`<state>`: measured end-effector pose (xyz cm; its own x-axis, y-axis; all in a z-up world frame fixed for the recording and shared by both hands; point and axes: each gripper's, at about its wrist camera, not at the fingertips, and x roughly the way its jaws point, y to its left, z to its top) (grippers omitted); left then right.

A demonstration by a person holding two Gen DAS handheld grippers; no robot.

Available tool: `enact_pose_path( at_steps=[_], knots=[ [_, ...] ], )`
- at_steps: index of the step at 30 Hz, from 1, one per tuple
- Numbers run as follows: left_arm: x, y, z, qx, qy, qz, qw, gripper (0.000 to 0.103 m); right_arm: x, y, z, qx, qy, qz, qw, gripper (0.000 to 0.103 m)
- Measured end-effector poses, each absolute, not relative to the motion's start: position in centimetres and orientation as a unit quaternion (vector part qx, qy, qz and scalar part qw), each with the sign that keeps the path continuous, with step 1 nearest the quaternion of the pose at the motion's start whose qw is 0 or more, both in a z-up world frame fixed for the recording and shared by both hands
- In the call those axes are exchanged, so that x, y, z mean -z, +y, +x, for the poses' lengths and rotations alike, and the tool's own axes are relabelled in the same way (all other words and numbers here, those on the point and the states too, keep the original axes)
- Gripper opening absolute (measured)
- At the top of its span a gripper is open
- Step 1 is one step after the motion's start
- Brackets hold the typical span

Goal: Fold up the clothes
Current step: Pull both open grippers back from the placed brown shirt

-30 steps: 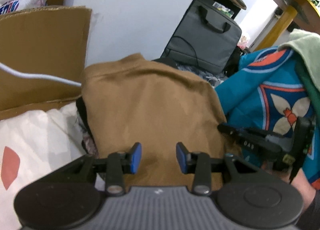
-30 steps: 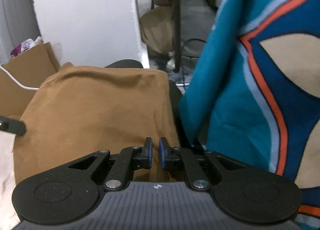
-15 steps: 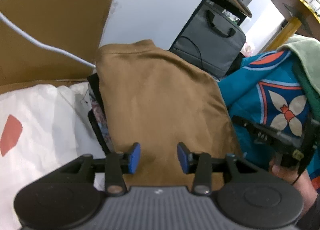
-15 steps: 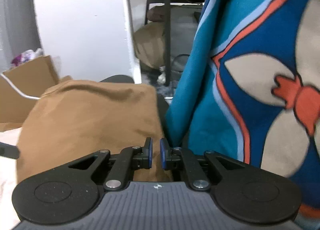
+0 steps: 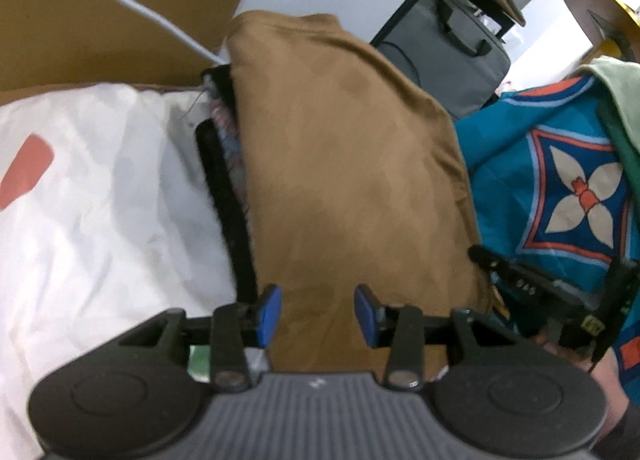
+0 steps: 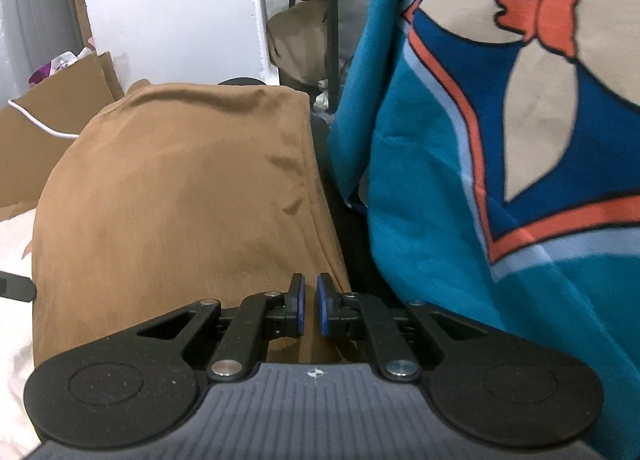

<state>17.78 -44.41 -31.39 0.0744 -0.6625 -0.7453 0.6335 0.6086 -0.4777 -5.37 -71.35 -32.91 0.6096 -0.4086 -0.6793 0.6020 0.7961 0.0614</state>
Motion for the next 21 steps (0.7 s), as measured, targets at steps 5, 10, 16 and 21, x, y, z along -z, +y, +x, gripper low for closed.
enact_pose_path(
  at_steps=[5, 10, 16, 21],
  knots=[
    [33.0, -43.2, 16.6, 0.437, 0.536, -0.003, 0.722, 0.043, 32.6, -70.6, -6.3, 0.297, 0.349, 0.119, 0.881, 0.012],
    [34.9, -42.5, 15.5, 0.438, 0.553, -0.008, 0.708, 0.050, 32.6, -70.1, -8.1, 0.303, 0.348, 0.140, 0.876, 0.013],
    [37.0, -42.3, 14.1, 0.468, 0.564, -0.008, 0.680, 0.029, 33.0, -68.8, -9.5, 0.292, 0.350, 0.152, 0.877, 0.013],
    [37.1, -40.9, 14.3, 0.466, 0.569, -0.025, 0.677, 0.012, 34.2, -68.2, -10.1, 0.286, 0.366, 0.155, 0.872, 0.013]
  ],
)
